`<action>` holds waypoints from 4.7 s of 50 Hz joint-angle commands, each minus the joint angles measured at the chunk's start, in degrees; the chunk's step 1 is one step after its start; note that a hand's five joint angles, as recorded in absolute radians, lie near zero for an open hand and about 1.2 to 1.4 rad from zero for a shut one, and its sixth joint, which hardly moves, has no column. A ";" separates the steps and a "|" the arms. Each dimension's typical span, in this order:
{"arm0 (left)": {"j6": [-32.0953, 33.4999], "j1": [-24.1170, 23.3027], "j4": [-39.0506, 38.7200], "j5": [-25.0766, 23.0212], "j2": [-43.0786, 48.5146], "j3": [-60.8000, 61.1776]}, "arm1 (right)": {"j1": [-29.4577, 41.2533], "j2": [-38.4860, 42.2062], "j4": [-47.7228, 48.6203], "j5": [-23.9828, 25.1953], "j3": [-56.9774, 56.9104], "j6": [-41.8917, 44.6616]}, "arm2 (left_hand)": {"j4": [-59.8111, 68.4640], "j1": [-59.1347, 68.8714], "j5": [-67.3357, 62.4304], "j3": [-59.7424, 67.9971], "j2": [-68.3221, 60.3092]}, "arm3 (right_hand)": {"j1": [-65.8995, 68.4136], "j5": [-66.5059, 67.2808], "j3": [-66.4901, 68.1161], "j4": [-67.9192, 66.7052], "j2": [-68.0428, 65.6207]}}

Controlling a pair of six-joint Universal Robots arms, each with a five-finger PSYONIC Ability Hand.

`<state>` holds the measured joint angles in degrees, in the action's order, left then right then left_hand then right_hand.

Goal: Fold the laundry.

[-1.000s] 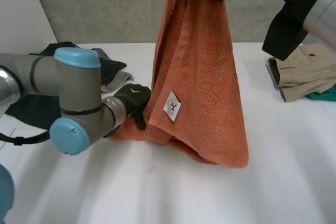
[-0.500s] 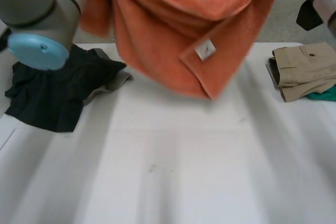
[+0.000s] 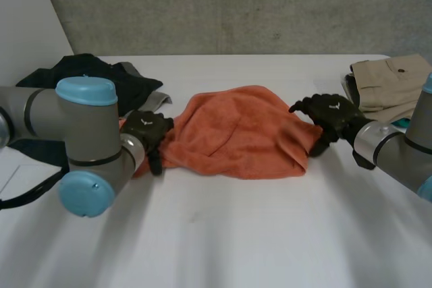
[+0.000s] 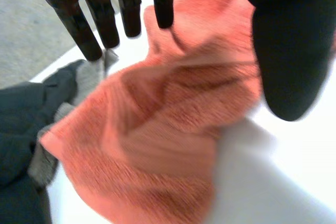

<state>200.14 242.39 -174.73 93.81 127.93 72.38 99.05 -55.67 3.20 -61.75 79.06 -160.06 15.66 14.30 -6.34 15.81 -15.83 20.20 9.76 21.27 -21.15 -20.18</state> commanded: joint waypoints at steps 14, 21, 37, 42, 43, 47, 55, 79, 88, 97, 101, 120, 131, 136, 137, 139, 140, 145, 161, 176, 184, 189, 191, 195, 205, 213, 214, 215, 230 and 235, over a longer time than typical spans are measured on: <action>4.73 12.93 5.71 -9.78 -12.62 1.71 | 8.86 -18.41 -15.76 -12.16 4.77 23.11 | -5.66 -4.30 6.34 -5.81 5.83 | -10.20 -9.76 -11.27 11.15 10.18; 9.03 13.72 6.15 -15.06 -7.88 -2.68 | 17.05 -15.44 -10.41 -18.58 8.65 29.72 | -2.43 -1.07 3.10 -2.58 2.59 | 3.07 3.51 2.00 -2.12 -3.09; 14.31 12.49 12.21 -15.33 4.69 -14.63 | 18.46 1.09 2.16 -27.28 5.14 31.65 | 1.95 3.31 -1.28 1.80 -1.78 | 17.88 18.32 16.81 -16.94 -17.91; 13.26 12.23 13.27 -15.33 5.58 -16.22 | 16.88 2.59 5.85 -27.73 3.47 33.32 | 1.95 3.31 -1.28 1.80 -1.78 | 59.69 60.13 58.62 -58.74 -59.71; 13.08 12.14 13.27 -15.42 5.58 -16.22 | 16.70 2.33 6.55 -27.73 3.38 33.32 | 1.95 3.31 -1.28 1.80 -1.78 | 59.80 60.23 58.73 -58.85 -59.82; 12.64 11.44 13.27 -15.07 5.23 -16.13 | 16.53 -1.70 11.73 -26.15 4.61 31.22 | 1.11 2.47 -0.44 0.96 -0.94 | 59.80 60.24 58.73 -58.85 -59.82; 12.99 10.30 13.18 -14.98 5.57 -16.48 | 15.21 -18.76 11.84 -21.23 4.08 18.05 | -2.25 -0.89 2.93 -2.40 2.42 | 59.80 60.24 58.73 -58.85 -59.82; 13.17 5.90 13.80 -10.50 7.35 -18.59 | -5.36 -36.72 -4.14 0.56 3.46 -3.17 | 64.34 65.70 -63.66 64.19 -64.17 | 59.80 60.24 58.73 -58.85 -59.82; 14.31 5.81 13.89 -8.83 3.12 -19.91 | -3.17 -23.97 -13.04 -3.11 0.93 17.31 | 64.34 65.70 -63.66 64.19 -64.17 | 59.80 60.24 58.73 -58.85 -59.82; 16.96 7.22 6.79 -7.42 7.07 -39.55 | 1.05 -7.63 -4.73 -18.12 -22.76 8.84 | 64.34 65.70 -63.66 64.19 -64.17 | 59.80 60.24 58.73 -58.85 -59.82; 13.01 7.40 -1.11 -6.46 7.16 -49.41 | 0.97 -4.80 8.61 -23.84 -30.88 -1.44 | 64.34 65.70 -63.66 64.19 -64.17 | 59.80 60.24 58.73 -58.85 -59.82; 3.41 7.22 -12.48 -2.58 -1.10 -28.31 | 1.67 -7.79 18.19 -16.41 -12.46 -10.28 | 64.34 65.70 -63.66 64.19 -64.17 | 59.80 60.24 58.73 -58.85 -59.82; 10.00 7.13 -11.78 -6.01 -3.13 0.64 | -0.35 -2.43 3.23 -13.93 0.82 0.35 | 55.46 56.82 -54.79 55.31 -55.30 | 59.80 60.24 58.73 -58.85 -59.82; 15.53 7.22 -10.03 -5.40 -3.30 8.99 | -2.63 -1.28 2.78 -13.57 4.34 7.03 | 41.19 42.55 -40.51 41.04 -41.02 | 59.80 60.24 58.73 -58.85 -59.82; 15.98 7.13 -9.41 -5.31 -3.56 9.53 | -2.90 -1.28 3.04 -13.57 4.61 7.39 | 37.81 39.17 -37.14 37.66 -37.65 | 59.80 60.24 58.73 -58.85 -59.82; 16.60 7.04 -8.01 -5.13 -3.91 9.80 | -3.34 -1.46 3.57 -13.57 4.87 7.57 | 30.75 32.11 -30.07 30.60 -30.58 | 59.80 60.24 58.73 -58.85 -59.82; 16.60 6.87 -6.08 -5.05 -4.52 9.71 | -3.69 -1.54 3.92 -13.57 5.05 7.48 | 25.55 26.91 -24.88 25.40 -25.38 | 59.80 60.24 58.73 -58.85 -59.82; 15.90 7.31 -1.24 -4.96 -7.34 7.69 | -4.04 -2.68 4.54 -13.57 5.49 6.87 | 14.09 15.44 -13.41 13.93 -13.92 | 59.80 60.24 58.73 -58.85 -59.82; 9.39 15.21 2.11 -6.01 -7.52 3.91 | -4.74 -9.19 5.68 -11.82 6.37 3.36 | 10.69 12.05 -10.01 10.54 -10.52 | 59.80 60.24 58.73 -58.85 -59.82; 10.88 19.26 5.71 -16.21 4.08 -9.18 | -6.06 -9.28 5.07 -9.18 6.19 3.70 | 24.83 26.19 -24.16 24.68 -24.66 | 59.80 60.24 58.73 -58.85 -59.82; 15.54 17.51 5.62 -15.07 9.35 -12.96 | -5.80 -9.28 5.07 -9.44 6.54 4.67 | 25.99 27.35 -25.32 25.84 -25.82 | 59.80 60.24 58.73 -58.85 -59.82; 17.30 16.80 7.55 -12.70 9.19 -14.28 | -6.33 -9.89 4.72 -9.53 6.54 4.76 | 64.30 65.66 -63.63 64.15 -64.13 | 59.80 60.24 58.73 -58.85 -59.82; 17.21 16.54 8.78 -11.99 7.61 -14.02 | -6.68 -10.51 4.28 -9.36 6.63 4.93 | 64.34 65.70 -63.66 64.19 -64.17 | 59.80 60.24 58.73 -58.85 -59.82; 16.95 15.75 12.21 -11.81 -0.04 -10.34 | -8.00 -13.84 -0.02 -8.48 7.16 8.17 | 64.34 65.70 -63.66 64.19 -64.17 | 59.80 60.24 58.73 -58.85 -59.82; 25.28 13.46 24.34 -13.13 -18.76 13.64 | -15.90 -25.18 -36.13 -4.08 15.15 46.83 | 64.34 65.70 -63.66 64.19 -64.17 | 59.80 60.24 58.73 -58.85 -59.82; 37.07 13.37 24.44 -13.66 -21.41 24.57 | -17.05 -26.51 -38.62 -2.85 18.76 54.51 | 64.34 65.70 -63.66 64.19 -64.17 | 59.80 60.24 58.73 -58.85 -59.82; 37.25 13.46 22.26 -13.31 -20.88 23.26 | -17.05 -25.98 -38.18 -3.03 18.58 54.33 | 64.34 65.70 -63.66 64.19 -64.17 | 59.80 60.24 58.73 -58.85 -59.82; 37.08 13.37 21.28 -13.13 -20.36 22.46 | -16.96 -24.76 -37.04 -3.55 17.80 53.81 | 64.34 65.70 -63.66 64.19 -64.17 | 59.80 60.24 58.73 -58.85 -59.82; 28.48 9.68 13.81 -9.62 -1.03 -17.21 | -6.86 -7.27 -17.81 -16.73 -7.83 31.59 | 64.34 65.70 -63.66 64.19 -64.17 | 59.80 60.24 58.73 -58.85 -59.82; 21.97 9.24 8.19 -9.53 0.39 -34.65 | -5.54 -6.03 -6.38 -17.97 -20.86 19.99 | 64.34 65.70 -63.66 64.19 -64.17 | 59.80 60.24 58.73 -58.85 -59.82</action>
<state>228.60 252.34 -161.43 84.14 126.29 56.78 91.61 -63.22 -14.74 -77.79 72.08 -128.04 68.57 65.87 -56.43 68.06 -68.21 63.76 57.81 67.88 -68.49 -67.20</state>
